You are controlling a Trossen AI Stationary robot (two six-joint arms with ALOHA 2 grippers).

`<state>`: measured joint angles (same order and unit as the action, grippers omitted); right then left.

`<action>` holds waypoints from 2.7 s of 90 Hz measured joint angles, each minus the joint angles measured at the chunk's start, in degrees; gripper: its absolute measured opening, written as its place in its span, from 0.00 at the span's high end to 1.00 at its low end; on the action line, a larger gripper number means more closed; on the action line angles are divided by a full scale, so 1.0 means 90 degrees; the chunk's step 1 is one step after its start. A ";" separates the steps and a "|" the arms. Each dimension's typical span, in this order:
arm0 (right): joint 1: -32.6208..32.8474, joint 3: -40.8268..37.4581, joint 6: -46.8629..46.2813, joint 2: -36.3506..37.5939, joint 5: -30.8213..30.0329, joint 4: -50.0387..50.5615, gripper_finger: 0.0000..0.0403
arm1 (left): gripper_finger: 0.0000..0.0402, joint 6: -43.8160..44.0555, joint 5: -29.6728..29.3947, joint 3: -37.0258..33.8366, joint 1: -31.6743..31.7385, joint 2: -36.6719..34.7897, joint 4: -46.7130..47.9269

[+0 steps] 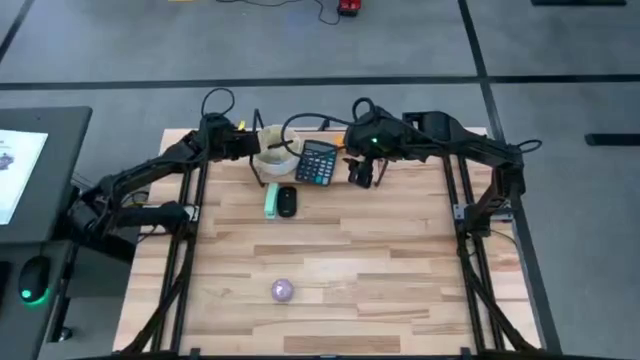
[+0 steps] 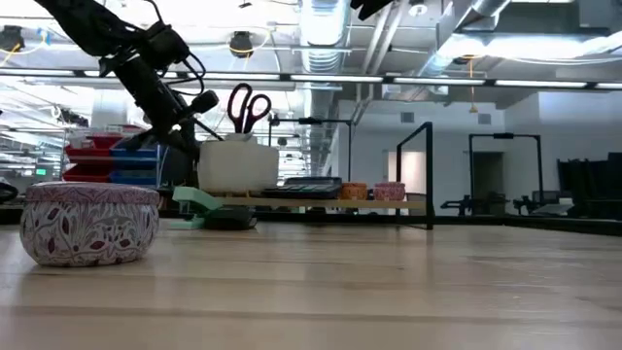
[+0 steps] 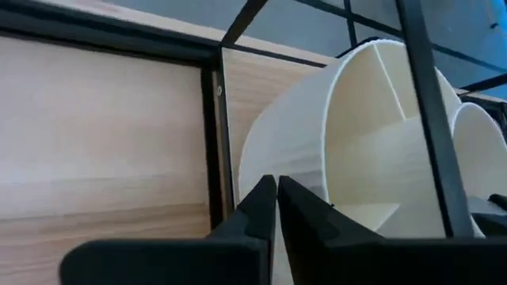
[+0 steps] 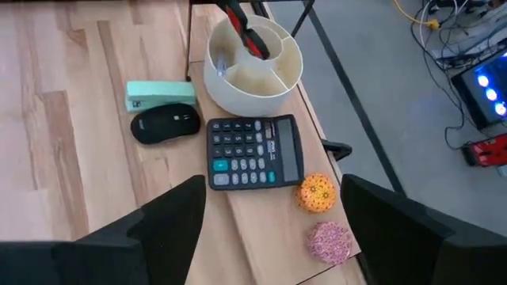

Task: Stock shelves
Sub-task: Adjust the white pen organizer, then remove the yellow scented candle from the shelf

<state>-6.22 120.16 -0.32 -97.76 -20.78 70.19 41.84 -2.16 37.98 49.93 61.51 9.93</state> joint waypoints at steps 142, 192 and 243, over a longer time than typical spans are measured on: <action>-0.2805 0.0000 0.3422 -0.2203 0.2494 -0.0100 0.30 | 1.00 -0.1997 -0.1626 0.0163 -0.5931 -0.2021 -0.0461; -0.3148 -0.0007 0.3662 -0.3028 0.2156 -0.0408 0.30 | 1.00 -0.1779 -0.2554 0.1360 -0.6577 -0.0111 -0.0488; -0.3487 -0.0073 0.4090 -0.3256 0.2476 -0.0741 0.04 | 1.00 -0.1548 -0.2551 0.1358 -0.6569 0.0047 -0.0437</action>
<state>-37.60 119.50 36.49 -127.06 1.51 63.52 27.90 -25.12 50.19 -9.19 61.93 6.00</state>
